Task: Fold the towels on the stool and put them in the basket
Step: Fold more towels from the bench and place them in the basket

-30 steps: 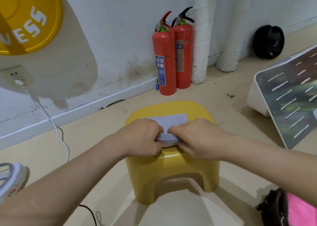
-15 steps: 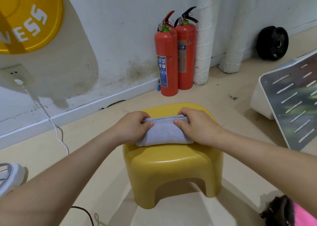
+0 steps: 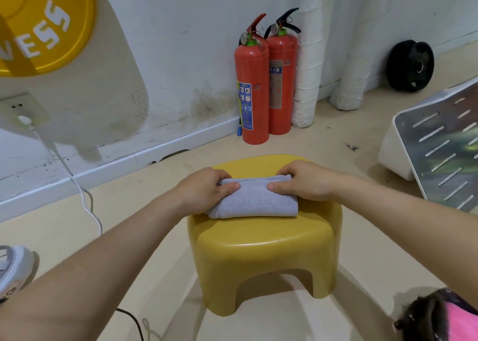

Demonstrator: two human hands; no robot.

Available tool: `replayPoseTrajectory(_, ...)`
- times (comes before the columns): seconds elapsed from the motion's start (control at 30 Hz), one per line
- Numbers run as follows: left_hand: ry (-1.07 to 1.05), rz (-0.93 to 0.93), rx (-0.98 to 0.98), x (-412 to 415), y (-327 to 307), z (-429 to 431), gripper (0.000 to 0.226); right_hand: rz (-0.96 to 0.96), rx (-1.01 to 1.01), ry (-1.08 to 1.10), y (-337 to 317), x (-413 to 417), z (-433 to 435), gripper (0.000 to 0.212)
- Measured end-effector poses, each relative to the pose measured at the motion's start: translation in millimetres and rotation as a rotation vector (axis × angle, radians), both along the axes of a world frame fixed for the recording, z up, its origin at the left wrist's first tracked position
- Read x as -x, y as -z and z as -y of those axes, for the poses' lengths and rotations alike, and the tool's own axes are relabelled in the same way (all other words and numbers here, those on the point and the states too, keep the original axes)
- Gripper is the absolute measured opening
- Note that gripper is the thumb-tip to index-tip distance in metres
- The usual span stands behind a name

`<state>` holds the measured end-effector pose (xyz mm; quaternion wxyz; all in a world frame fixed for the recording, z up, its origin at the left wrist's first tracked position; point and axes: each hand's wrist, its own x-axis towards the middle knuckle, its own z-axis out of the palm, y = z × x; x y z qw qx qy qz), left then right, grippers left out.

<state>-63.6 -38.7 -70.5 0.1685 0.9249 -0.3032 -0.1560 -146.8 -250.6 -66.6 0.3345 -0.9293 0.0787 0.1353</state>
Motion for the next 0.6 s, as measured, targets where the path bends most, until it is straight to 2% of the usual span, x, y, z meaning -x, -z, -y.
replayPoseTrajectory(0.27, 0.105, -0.015, 0.049, -1.2, -1.1, -3.1, 0.018, -0.197, -0.032, -0.057, -22.9, -2.1, -16.2, 0.033)
replayPoseTrajectory(0.33, 0.144, -0.052, 0.012, -0.7, -11.0, -3.5, 0.022, -0.172, -0.047, -0.067, -27.1, -1.6, -19.4, 0.027)
replayPoseTrajectory(0.43, 0.306, 0.019, -0.159, 1.5, -37.8, 9.2, 0.055, -0.049, -0.020, -0.057, -40.8, 0.3, -21.9, 0.021)
replayPoseTrajectory(0.47, 0.362, 0.003, -0.140, 3.9, -46.2, 16.9, 0.059, -0.007, -0.017, -0.058, -47.8, 2.2, -22.3, 0.021)
replayPoseTrajectory(0.6, 0.483, -0.182, 0.067, 17.4, -53.2, 53.8, 0.045, 0.068, 0.029, -0.030, -76.5, 23.3, -7.0, 0.023)
